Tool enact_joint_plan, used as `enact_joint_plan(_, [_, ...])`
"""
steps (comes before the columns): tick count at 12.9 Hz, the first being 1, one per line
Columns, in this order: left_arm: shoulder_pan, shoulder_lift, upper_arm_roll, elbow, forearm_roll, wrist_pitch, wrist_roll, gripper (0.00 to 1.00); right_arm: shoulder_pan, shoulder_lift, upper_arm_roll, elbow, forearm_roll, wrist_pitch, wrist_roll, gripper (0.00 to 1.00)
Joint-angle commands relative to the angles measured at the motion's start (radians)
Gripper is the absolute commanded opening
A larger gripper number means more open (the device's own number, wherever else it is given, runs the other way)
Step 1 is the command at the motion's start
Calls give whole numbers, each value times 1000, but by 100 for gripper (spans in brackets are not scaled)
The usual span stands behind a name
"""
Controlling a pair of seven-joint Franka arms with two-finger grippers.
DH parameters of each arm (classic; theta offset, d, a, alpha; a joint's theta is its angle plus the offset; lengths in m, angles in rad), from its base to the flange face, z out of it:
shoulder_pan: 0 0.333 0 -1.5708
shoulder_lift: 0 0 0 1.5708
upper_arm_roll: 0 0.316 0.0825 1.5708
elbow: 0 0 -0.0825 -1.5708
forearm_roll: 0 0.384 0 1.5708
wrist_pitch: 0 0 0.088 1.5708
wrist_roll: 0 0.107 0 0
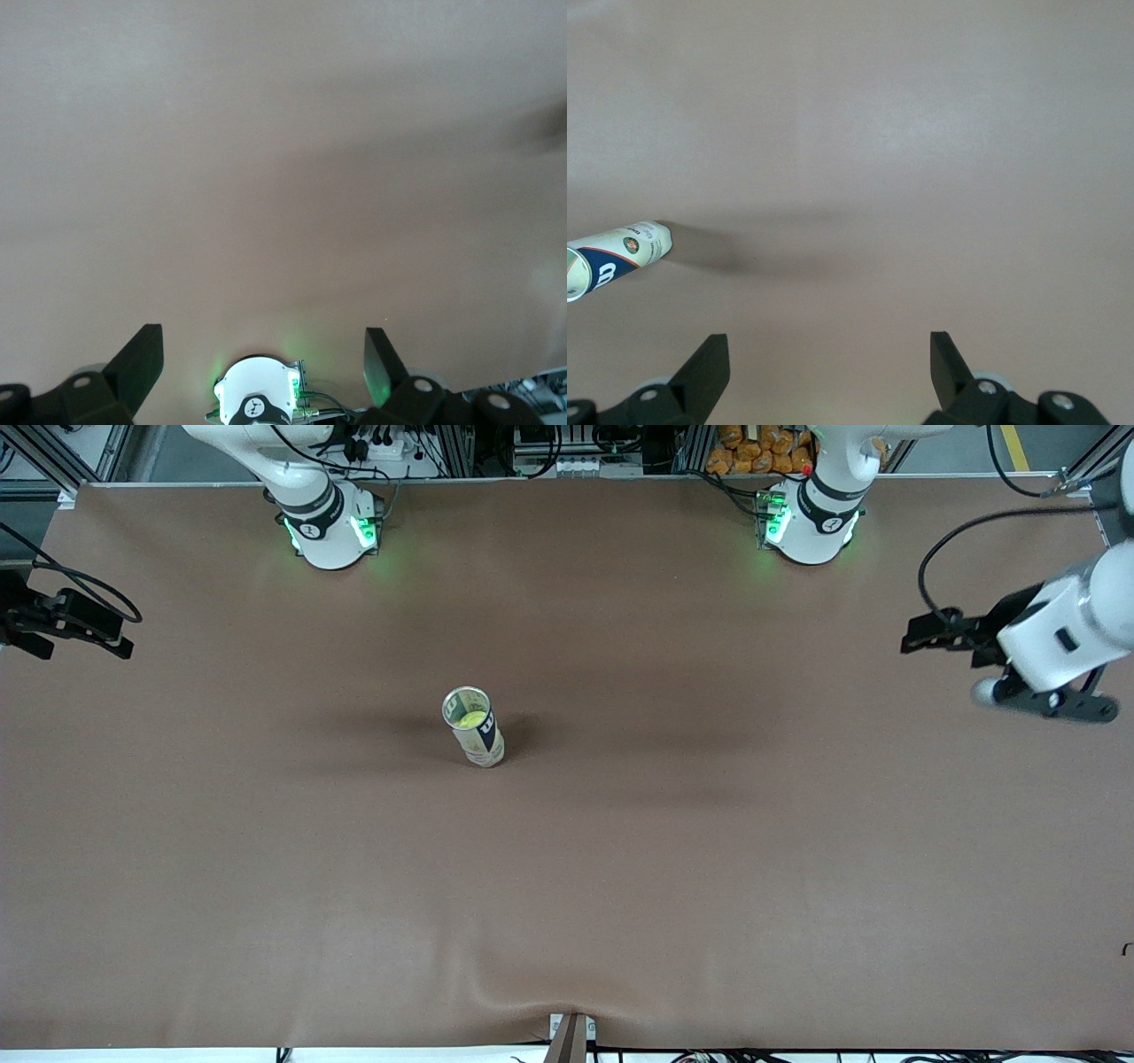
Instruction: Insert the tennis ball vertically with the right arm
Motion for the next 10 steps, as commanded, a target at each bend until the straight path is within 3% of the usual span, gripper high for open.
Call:
enact_joint_plan(1, [20,-79,12,-10,21,-18,-6,100,-1,1,-2,15,-16,-8,-8,100])
enact_joint_plan(7, [23,-96,92,-27,43,-16,-3,100,-6,1,-4,12,-16,-1,-5,100])
enact_joint_plan(10, [15,-113,87,-45,46,-21,-30,100,-32,3,-5,3,-15,-8,-5,100])
